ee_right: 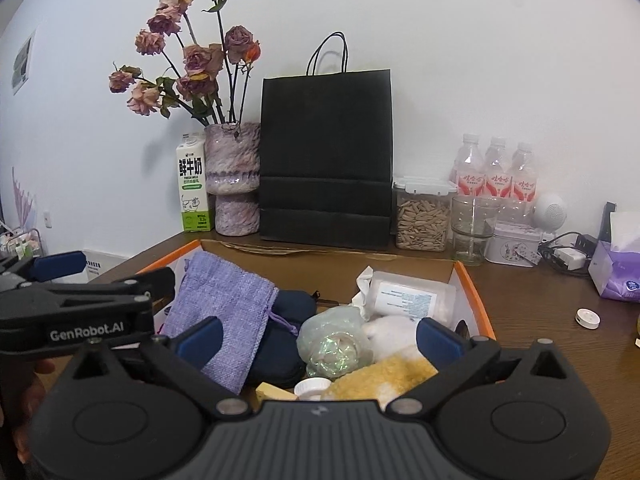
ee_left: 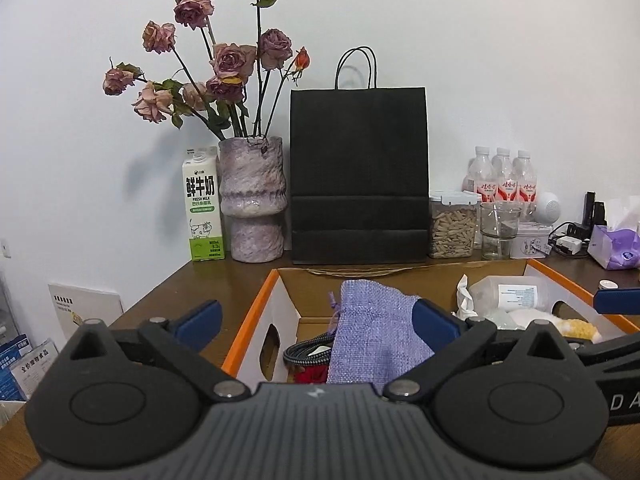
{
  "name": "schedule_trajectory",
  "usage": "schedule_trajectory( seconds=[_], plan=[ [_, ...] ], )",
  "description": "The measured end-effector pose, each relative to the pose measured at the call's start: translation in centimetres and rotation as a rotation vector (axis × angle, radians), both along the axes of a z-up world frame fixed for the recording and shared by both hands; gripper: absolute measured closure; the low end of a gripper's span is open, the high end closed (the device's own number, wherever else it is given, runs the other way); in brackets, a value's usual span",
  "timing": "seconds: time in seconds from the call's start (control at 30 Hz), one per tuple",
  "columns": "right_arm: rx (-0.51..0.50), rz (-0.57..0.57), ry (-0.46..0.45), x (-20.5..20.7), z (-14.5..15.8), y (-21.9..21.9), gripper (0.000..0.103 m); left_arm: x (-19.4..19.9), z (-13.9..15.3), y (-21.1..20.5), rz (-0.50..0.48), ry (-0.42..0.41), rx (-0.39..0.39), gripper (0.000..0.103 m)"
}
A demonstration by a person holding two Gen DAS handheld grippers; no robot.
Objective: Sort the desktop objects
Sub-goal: 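Withdraw both grippers from the box back toward the table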
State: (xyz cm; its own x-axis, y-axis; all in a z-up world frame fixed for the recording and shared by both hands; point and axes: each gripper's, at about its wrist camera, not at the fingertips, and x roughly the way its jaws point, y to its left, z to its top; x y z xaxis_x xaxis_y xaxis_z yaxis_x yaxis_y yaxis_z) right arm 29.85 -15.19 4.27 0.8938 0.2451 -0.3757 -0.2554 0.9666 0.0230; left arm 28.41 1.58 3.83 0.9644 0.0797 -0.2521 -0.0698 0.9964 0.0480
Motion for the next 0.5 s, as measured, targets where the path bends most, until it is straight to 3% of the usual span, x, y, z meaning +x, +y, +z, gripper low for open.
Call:
schedule_trajectory(
  seconds=[0.5],
  plan=[
    [-0.001,0.033,-0.035,-1.7,1.1,0.6,0.000,-1.9,1.2,1.3,-0.005,-0.026,-0.026,0.000]
  ],
)
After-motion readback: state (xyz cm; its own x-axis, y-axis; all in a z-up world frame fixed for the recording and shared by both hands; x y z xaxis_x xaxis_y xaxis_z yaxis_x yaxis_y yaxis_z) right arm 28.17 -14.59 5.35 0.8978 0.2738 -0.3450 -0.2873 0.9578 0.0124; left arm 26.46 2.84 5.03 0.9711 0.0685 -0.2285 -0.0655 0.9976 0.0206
